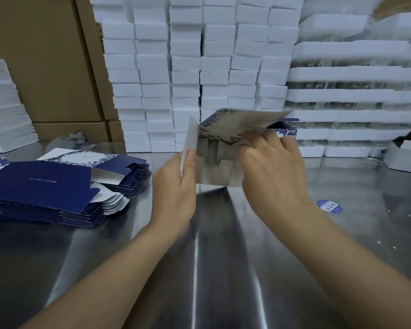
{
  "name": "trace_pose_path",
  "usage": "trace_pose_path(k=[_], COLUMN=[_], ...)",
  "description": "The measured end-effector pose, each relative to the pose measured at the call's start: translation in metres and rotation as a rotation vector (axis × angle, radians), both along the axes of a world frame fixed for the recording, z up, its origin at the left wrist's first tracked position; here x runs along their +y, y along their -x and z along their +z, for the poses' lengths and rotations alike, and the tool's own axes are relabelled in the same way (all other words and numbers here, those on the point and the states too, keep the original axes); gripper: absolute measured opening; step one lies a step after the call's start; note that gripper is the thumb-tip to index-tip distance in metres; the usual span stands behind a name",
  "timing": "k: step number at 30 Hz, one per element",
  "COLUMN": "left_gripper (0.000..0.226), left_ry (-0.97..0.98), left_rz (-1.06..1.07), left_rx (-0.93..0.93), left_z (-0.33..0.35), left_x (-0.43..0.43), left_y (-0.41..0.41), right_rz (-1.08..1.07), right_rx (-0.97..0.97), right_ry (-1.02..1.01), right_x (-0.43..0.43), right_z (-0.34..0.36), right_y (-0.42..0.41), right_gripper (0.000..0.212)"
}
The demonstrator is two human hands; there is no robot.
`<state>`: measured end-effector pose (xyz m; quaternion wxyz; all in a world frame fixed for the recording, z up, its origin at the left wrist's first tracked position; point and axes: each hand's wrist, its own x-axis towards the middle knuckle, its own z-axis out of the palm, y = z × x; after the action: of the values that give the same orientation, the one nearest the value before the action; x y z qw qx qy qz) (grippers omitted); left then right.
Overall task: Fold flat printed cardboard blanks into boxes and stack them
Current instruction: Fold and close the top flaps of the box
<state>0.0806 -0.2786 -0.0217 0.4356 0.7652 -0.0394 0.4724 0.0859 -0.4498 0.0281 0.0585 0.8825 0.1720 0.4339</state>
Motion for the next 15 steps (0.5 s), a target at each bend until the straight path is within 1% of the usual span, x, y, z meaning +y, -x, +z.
trace_pose_path(k=[1,4,6,8,10,11,13,15], left_gripper=[0.052,0.051,0.051,0.05,0.052,0.052,0.051,0.045], left_ry=[0.032,0.032,0.002,0.038,0.159,0.234,0.359,0.443], left_rz=[0.005,-0.017,-0.037,-0.044,-0.036,-0.048,-0.096,-0.124], left_rx=[0.031,0.052,0.027,0.04,0.077,0.095,0.111,0.106], left_z=[0.0,-0.001,-0.001,-0.001,0.0,0.001,0.005,0.008], left_x=[0.002,0.002,-0.001,0.0,0.004,0.007,0.009,0.01], left_y=[-0.001,-0.002,0.0,-0.002,-0.005,-0.006,-0.005,-0.004], right_rz=[-0.019,-0.056,0.011,0.188,0.441,0.532,0.594,0.601], right_rx=[0.03,0.1,0.113,0.138,0.145,0.143,0.207,0.344], right_ry=[-0.03,-0.124,-0.192,-0.401,-0.705,-0.847,-1.08,-1.264], right_x=[-0.005,-0.017,-0.018,-0.018,-0.018,-0.017,-0.015,-0.011], right_z=[0.002,0.004,0.001,-0.004,-0.009,-0.011,-0.014,-0.017], right_y=[-0.005,-0.017,-0.023,-0.028,-0.031,-0.031,-0.03,-0.031], right_gripper=[0.047,0.027,0.024,0.027,0.027,0.025,0.025,0.027])
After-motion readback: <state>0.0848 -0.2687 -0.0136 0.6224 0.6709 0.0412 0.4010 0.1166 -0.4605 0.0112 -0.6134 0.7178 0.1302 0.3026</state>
